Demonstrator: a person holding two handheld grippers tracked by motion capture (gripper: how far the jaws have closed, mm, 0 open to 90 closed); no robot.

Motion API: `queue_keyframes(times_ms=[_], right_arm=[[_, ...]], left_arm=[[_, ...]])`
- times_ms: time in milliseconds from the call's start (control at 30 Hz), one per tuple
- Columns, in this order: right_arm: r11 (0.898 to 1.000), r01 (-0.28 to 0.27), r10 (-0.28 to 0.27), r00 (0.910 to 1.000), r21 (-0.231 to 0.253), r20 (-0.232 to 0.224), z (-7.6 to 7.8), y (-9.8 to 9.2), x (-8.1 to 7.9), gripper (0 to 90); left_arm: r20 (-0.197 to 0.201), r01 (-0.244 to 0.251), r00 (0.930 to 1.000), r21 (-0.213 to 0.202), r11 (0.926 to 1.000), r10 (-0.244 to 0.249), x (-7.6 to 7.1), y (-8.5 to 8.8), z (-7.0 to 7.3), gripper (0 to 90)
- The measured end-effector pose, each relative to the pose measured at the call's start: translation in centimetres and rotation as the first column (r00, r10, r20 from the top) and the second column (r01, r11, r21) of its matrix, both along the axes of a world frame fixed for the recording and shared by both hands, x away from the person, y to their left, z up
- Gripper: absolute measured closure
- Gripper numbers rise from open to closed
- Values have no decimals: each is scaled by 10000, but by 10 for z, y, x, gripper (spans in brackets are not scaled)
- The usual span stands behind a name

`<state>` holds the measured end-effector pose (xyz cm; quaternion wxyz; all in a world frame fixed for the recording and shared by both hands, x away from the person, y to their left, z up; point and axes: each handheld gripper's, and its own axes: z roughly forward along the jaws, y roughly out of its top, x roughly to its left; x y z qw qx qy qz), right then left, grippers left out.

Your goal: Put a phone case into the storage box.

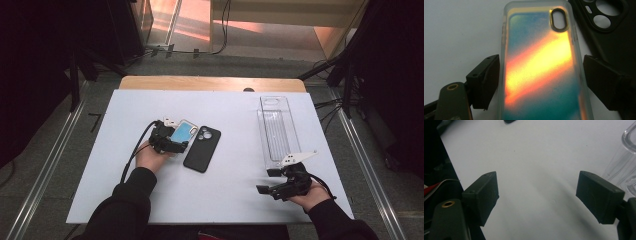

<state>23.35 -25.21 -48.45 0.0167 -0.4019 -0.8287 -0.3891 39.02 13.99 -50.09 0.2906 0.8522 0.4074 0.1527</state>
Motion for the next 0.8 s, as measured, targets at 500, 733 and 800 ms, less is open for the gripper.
queue_keyframes(times_ms=[500, 733, 800], right_arm=[[9999, -54, 53, 9999, 120, 121, 1, 0, 0, 166], [9999, -36, 34, 9999, 146, 148, 2, 0, -1, 166], [9998, 19, -22, 9999, 197, 154, 3, -1, -1, 166]], left_arm=[[-699, -429, 9970, -1595, 9863, 321, 6, 15, 17, 170], [-809, -113, 9967, -2020, 9793, -52, -1, 19, 35, 170], [-888, -13, 9959, -2185, 9758, -186, -4, 20, 39, 170]])
